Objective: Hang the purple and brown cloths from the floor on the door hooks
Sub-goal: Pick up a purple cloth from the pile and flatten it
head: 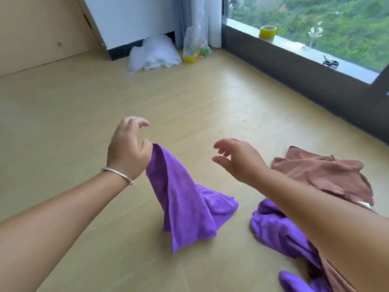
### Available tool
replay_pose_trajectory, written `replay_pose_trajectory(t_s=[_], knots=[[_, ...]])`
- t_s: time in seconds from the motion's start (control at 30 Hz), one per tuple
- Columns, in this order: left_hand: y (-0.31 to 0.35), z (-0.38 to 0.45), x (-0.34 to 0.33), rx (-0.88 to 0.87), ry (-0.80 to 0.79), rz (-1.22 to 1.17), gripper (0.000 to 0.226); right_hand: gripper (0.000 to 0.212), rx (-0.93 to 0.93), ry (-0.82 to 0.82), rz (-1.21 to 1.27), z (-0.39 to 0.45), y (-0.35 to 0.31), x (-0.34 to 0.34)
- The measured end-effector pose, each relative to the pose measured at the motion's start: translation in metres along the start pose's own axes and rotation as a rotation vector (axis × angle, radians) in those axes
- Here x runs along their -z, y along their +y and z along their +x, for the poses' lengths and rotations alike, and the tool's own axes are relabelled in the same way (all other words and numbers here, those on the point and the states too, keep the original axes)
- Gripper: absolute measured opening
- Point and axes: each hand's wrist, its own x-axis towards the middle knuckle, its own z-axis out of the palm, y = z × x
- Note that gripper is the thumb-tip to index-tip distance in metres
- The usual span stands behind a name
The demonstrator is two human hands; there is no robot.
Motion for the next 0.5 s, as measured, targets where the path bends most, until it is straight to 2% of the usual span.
replay_pose_trajectory(t_s=[0.1,0.23,0.3,0.4,0.5], knots=[[-0.046,-0.037,-0.003,-0.039,-0.175,0.137,0.028,0.03,-0.033,-0.14,-0.12,-0.007,0.011,-0.043],[-0.083,-0.107,-0.029,-0.164,-0.495,0.189,0.015,0.032,0.01,-0.351,-0.304,-0.034,0.034,-0.101],[-0.093,-0.146,-0.048,-0.19,-0.66,0.224,0.018,0.032,0.079,-0.436,-0.427,-0.047,0.047,-0.123],[-0.092,-0.205,-0.077,-0.21,-0.879,0.349,0.035,0.033,0.141,-0.512,-0.571,-0.062,0.065,-0.143],[-0.087,-0.241,-0.102,-0.197,-0.959,0.48,0.047,0.034,0.192,-0.532,-0.652,-0.067,0.081,-0.157]])
